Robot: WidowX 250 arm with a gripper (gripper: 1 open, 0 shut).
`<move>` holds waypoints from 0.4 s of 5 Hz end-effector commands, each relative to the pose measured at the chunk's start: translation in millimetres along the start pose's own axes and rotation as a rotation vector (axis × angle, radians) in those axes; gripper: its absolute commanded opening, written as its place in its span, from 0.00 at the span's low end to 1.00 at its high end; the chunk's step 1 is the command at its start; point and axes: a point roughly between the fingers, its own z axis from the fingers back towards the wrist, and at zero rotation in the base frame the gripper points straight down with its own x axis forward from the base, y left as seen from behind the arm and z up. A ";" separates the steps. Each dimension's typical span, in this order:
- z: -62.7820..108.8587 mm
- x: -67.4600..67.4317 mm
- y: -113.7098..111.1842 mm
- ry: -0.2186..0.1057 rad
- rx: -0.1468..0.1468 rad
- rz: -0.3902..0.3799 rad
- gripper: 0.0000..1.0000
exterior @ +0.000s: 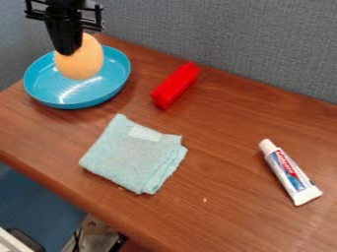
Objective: Put the yellow ball on the blue plate
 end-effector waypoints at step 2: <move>-0.1 4.9 14.2 -0.032 0.018 0.035 0.00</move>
